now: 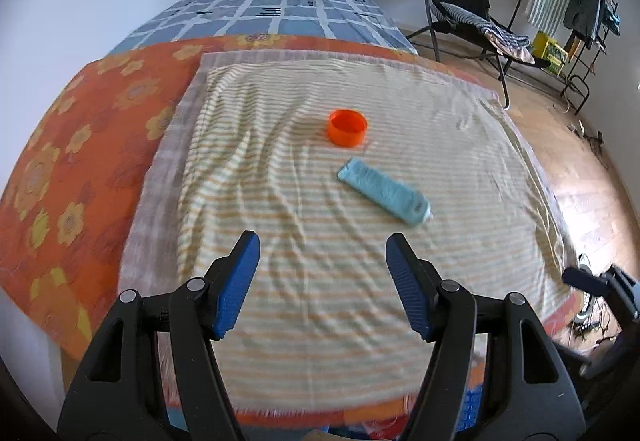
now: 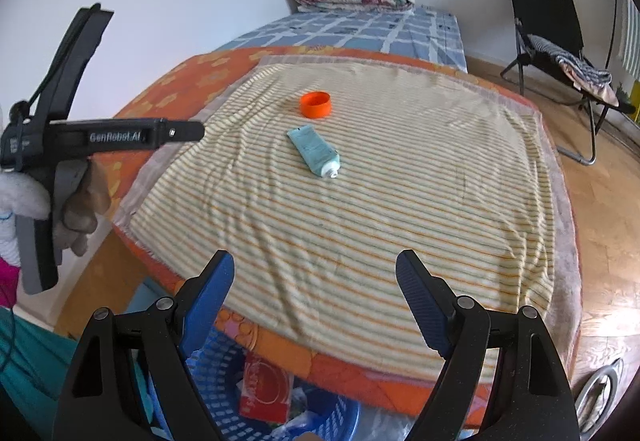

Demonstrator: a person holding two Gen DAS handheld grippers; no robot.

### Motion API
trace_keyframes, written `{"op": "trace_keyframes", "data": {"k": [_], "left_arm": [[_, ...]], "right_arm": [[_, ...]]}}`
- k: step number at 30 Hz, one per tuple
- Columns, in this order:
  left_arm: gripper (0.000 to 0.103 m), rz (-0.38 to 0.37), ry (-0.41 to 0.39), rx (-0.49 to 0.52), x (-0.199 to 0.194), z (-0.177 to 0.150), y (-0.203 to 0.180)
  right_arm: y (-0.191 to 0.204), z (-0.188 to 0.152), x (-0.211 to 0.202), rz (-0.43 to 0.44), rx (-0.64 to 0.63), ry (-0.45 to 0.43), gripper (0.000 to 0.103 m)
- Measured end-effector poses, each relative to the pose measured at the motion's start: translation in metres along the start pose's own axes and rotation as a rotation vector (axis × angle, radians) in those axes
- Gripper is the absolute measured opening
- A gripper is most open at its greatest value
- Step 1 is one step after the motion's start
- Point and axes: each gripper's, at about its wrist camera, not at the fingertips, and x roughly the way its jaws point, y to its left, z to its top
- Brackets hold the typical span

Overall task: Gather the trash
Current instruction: 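Close the left tool on the orange cap while the right tool grasps the light-blue tube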

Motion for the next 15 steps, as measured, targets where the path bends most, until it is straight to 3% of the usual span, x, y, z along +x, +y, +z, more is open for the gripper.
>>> {"op": "trace_keyframes", "data": {"k": [15], "left_arm": [[0.068, -0.042, 0.014, -0.023, 0.095, 0.056, -0.013]], "right_arm": [[-0.010, 0.033, 0.072, 0.058, -0.052, 0.035, 0.083]]}}
